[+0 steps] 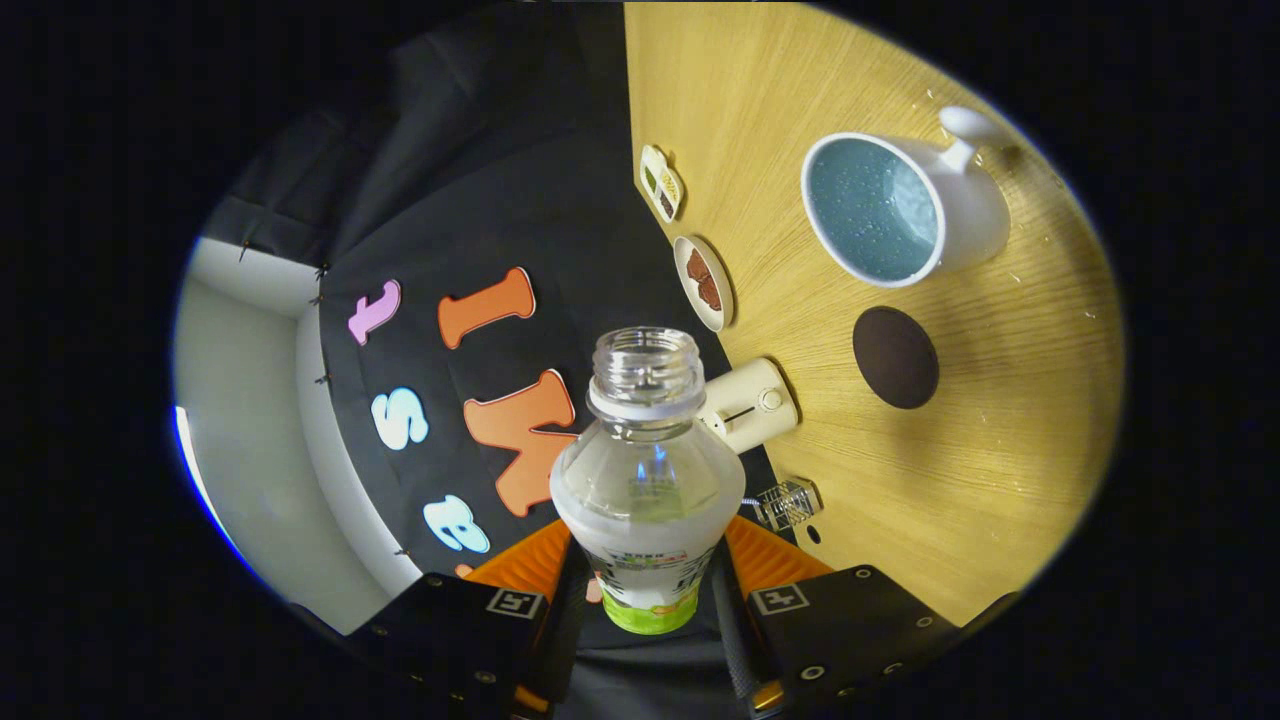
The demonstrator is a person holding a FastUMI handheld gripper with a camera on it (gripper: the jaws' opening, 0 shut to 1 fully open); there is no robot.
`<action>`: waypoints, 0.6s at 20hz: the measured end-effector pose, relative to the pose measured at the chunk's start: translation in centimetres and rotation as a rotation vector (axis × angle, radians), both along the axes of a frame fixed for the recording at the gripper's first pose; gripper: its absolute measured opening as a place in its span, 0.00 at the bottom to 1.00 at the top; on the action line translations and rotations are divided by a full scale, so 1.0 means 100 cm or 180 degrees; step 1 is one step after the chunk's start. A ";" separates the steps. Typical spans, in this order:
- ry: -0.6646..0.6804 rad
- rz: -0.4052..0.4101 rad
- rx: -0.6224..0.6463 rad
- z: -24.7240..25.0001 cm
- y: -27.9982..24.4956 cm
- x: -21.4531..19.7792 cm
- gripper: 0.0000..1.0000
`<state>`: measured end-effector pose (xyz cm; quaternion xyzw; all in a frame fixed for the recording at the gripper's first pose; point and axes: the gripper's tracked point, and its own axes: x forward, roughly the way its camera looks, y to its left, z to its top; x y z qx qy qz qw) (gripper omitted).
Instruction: Take the bottle from table, then pour the juice into the cup, finally place the bottle on the coaster
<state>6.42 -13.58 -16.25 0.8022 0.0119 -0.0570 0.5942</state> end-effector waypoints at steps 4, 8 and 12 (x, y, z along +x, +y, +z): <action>0.0138 0.0143 -0.0840 -0.001 0.008 0.000 0.61; 0.0465 0.0193 -0.1828 -0.005 0.005 0.000 0.61; 0.0773 0.0330 -0.2791 -0.008 0.009 0.005 0.61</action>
